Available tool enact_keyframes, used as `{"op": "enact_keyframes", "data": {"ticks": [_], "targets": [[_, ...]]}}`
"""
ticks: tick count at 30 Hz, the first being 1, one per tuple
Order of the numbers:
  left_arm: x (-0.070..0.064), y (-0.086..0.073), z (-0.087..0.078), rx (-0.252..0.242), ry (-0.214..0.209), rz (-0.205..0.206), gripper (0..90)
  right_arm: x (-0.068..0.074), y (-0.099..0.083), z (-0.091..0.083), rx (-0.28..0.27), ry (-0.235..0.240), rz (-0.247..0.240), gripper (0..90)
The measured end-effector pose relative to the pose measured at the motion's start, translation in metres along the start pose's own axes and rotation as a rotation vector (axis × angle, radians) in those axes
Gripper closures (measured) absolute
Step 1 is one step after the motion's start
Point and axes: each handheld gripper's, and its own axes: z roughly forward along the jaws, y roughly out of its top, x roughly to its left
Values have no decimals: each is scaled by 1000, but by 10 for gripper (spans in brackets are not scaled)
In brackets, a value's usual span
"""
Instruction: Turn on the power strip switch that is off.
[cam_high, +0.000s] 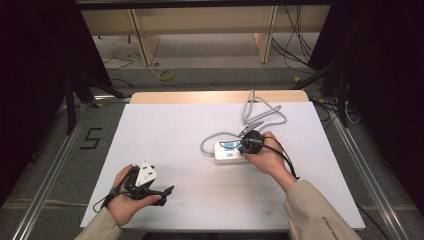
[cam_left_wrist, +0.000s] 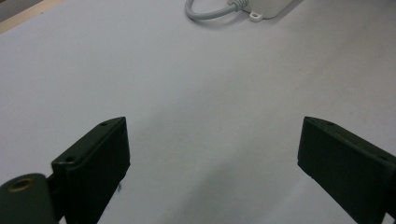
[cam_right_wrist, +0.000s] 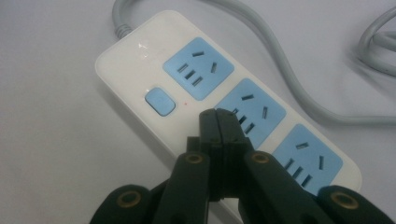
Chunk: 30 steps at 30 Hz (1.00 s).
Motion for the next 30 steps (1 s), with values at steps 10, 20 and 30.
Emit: {"op": "enact_keyframes", "data": {"ticks": [10, 20, 30], "targets": [[0, 0, 0, 1, 2, 1, 87, 1, 3, 1, 29, -8, -2, 900], [0, 0, 0, 1, 5, -1, 87, 2, 3, 2, 36, -14, -2, 900], [0, 0, 1, 0, 5, -6, 87, 3, 6, 3, 56, -25, -6, 900]]}}
